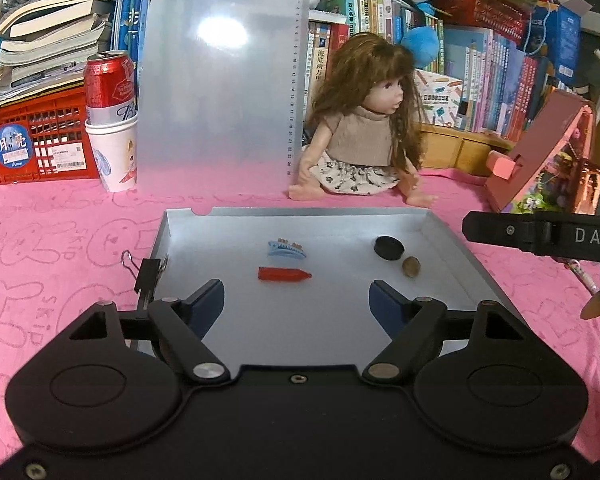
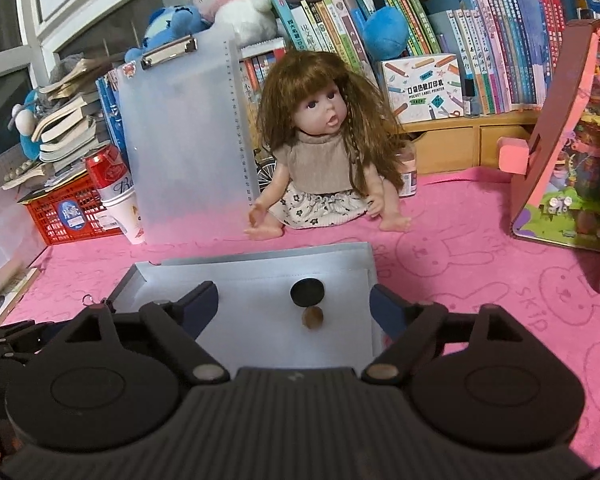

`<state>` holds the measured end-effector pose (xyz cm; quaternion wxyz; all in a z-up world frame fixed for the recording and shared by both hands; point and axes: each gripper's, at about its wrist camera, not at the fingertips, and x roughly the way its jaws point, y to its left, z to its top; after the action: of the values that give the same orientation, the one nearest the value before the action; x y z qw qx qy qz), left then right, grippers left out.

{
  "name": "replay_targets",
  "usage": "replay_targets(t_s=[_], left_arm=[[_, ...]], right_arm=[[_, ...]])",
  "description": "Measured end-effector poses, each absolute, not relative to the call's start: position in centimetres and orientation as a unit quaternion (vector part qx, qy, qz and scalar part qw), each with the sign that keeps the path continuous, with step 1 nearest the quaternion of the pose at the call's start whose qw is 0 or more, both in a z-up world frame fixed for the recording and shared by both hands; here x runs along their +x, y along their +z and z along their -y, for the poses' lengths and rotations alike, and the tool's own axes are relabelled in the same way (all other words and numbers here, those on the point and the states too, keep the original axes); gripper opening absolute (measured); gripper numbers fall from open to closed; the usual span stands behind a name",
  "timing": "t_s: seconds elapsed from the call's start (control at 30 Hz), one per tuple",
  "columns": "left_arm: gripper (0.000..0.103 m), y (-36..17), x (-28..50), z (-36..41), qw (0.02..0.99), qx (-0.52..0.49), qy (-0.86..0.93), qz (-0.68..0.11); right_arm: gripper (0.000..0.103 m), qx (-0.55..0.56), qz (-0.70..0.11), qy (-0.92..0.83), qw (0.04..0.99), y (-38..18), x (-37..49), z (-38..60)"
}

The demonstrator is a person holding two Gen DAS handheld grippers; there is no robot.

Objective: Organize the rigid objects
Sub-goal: 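Lift both open tools out of the box toward the remaining items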

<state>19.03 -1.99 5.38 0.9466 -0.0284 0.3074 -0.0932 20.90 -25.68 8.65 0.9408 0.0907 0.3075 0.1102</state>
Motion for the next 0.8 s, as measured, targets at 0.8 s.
replay_targets(t_s=[0.8], left_arm=[[0.081, 6.7, 11.4, -0.1, 0.951, -0.035, -0.129, -0.277]], right_arm=[[0.103, 0.024, -0.264, 0.142, 0.954, 9.3, 13.2, 25.2]])
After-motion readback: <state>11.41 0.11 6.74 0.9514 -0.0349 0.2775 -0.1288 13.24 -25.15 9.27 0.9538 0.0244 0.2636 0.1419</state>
